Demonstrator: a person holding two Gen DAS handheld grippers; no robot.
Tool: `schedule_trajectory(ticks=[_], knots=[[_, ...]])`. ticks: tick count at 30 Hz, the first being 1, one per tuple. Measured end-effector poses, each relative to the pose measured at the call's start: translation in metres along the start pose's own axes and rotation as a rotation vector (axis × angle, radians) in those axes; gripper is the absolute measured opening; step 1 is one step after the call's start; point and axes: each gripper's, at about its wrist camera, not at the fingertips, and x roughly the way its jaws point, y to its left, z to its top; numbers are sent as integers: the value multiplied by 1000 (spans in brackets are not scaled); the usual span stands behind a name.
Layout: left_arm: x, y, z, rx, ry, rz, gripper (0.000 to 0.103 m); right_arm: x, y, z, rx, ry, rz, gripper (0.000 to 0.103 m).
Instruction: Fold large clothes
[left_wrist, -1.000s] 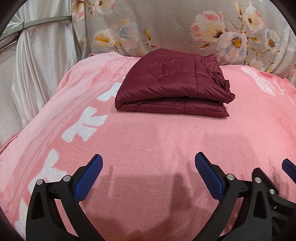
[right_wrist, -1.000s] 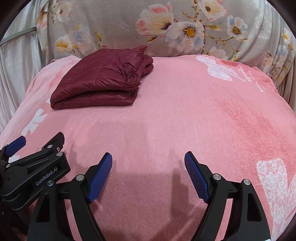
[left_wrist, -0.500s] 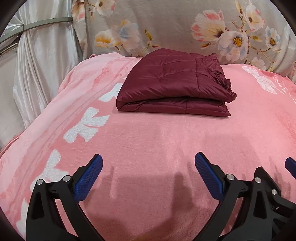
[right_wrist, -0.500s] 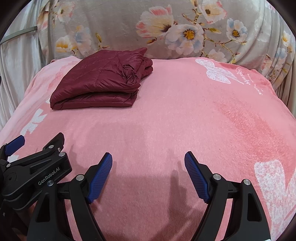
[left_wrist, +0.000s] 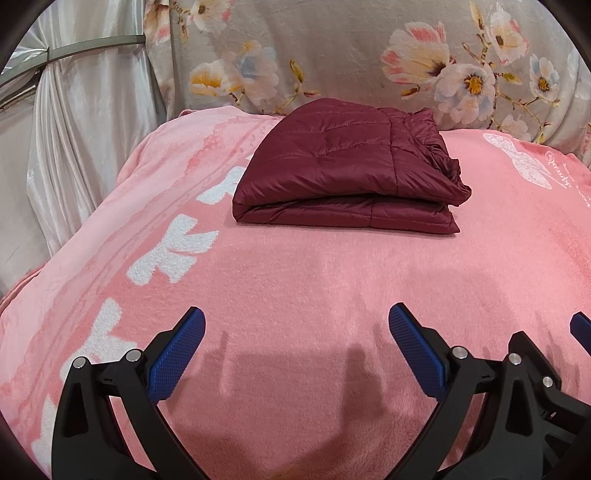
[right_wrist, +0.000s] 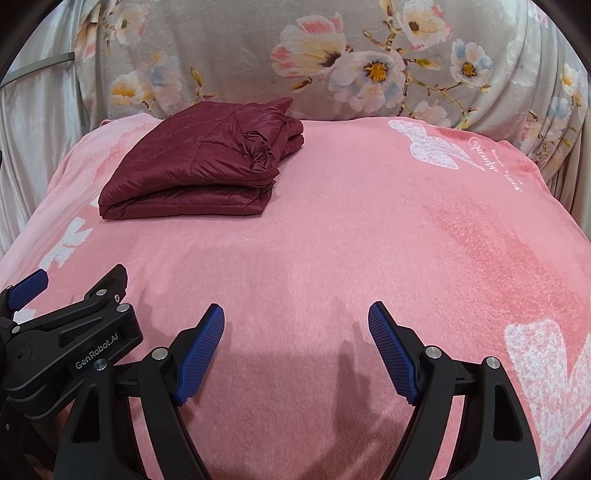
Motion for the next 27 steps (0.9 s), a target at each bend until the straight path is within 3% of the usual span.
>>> schedule_trajectory(ticks=[27], knots=[[-2, -1, 2, -2, -6, -9, 94, -3, -1, -1, -2, -8, -7, 78]])
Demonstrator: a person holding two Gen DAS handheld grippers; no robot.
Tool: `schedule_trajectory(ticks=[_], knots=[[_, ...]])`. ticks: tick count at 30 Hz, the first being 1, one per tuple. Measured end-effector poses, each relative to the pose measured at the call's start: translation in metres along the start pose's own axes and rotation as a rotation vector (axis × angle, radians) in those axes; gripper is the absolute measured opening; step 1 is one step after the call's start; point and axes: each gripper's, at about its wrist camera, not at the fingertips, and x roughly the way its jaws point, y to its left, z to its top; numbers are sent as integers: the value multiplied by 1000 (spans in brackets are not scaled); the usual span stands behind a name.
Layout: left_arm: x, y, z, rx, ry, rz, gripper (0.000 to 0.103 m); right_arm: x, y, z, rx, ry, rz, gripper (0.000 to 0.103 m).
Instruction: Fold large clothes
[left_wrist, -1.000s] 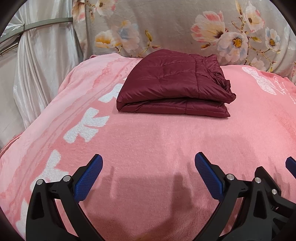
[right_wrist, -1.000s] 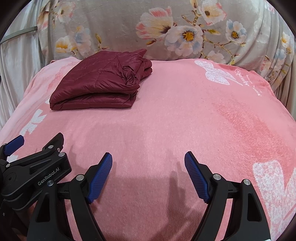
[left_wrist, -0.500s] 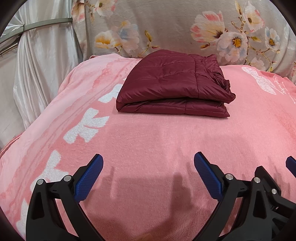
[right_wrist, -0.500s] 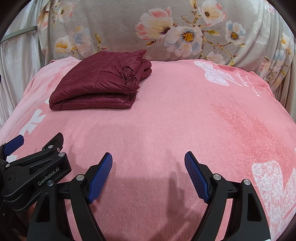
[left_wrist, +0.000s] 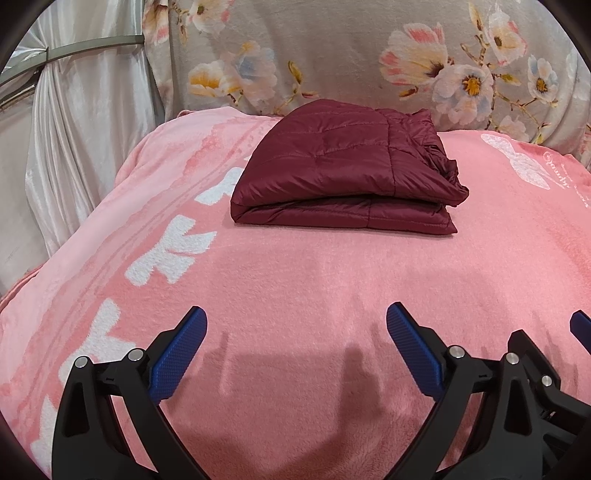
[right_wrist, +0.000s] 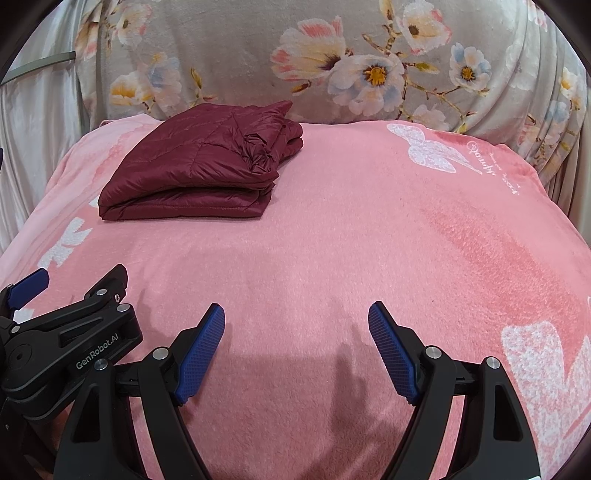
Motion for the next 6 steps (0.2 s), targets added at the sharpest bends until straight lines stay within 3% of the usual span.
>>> schedule_trajectory(ticks=[6], knots=[[-1, -2, 0, 3, -4, -2, 92, 0, 0, 1, -2, -3, -6, 78]])
